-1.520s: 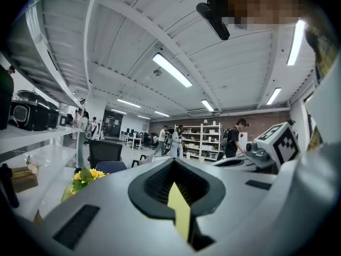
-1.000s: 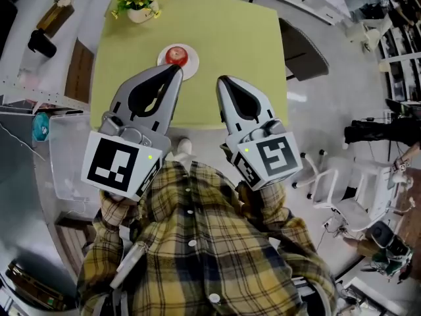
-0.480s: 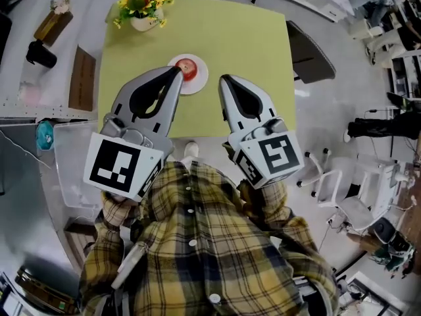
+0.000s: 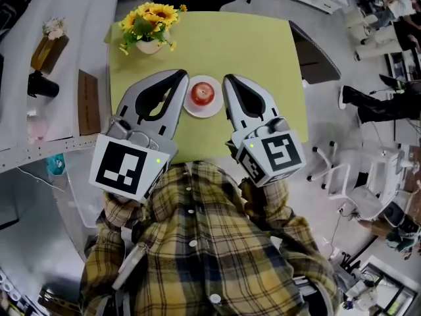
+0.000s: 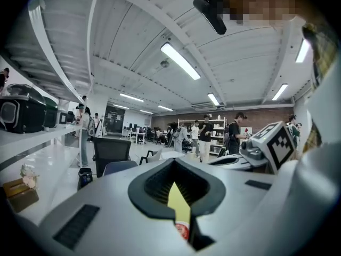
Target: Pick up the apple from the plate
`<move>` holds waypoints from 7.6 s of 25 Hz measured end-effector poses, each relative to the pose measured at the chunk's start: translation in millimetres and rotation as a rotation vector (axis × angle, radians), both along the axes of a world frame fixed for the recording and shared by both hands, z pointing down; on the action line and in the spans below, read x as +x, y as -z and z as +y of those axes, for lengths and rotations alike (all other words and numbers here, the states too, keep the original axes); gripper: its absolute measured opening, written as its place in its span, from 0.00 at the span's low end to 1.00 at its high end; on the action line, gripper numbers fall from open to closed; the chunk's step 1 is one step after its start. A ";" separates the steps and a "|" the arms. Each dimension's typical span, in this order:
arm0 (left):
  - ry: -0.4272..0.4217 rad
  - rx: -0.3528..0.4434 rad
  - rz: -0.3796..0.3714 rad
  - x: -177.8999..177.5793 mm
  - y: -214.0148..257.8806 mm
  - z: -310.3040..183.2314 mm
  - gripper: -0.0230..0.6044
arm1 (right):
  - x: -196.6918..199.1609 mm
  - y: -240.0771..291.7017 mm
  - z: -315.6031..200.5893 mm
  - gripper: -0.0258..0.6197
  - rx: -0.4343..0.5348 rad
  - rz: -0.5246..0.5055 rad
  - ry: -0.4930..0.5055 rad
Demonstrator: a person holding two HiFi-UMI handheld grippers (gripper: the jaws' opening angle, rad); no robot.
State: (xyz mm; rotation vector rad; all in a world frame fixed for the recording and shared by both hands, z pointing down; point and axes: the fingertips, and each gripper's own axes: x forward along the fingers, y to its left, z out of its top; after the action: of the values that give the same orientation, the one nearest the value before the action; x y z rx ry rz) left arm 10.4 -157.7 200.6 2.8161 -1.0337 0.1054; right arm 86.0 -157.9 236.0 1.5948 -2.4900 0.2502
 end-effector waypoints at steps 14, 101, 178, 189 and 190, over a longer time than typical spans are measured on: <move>-0.034 -0.084 0.009 -3.3 -28.5 -37.8 0.03 | -3.5 -26.4 -29.3 0.04 -0.079 0.029 -0.030; 0.103 -0.360 -0.063 -12.0 -163.9 -47.2 0.03 | -5.3 -304.9 -29.5 0.67 -0.543 0.136 0.198; 0.064 -0.133 -0.048 15.2 -60.7 -23.2 0.03 | 3.5 -64.6 -1.0 0.66 -0.220 0.013 0.203; 0.059 -0.140 -0.053 15.3 -65.1 -21.7 0.03 | 4.9 -67.1 -2.4 0.66 -0.232 0.012 0.208; 0.058 -0.140 -0.053 15.4 -65.3 -21.6 0.03 | 4.9 -67.4 -2.5 0.66 -0.233 0.012 0.209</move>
State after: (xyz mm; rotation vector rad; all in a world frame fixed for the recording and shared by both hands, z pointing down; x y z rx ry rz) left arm 25.7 -179.4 265.9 2.6689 -1.0742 0.2384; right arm 90.9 -160.5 303.4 1.2337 -2.4861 0.4785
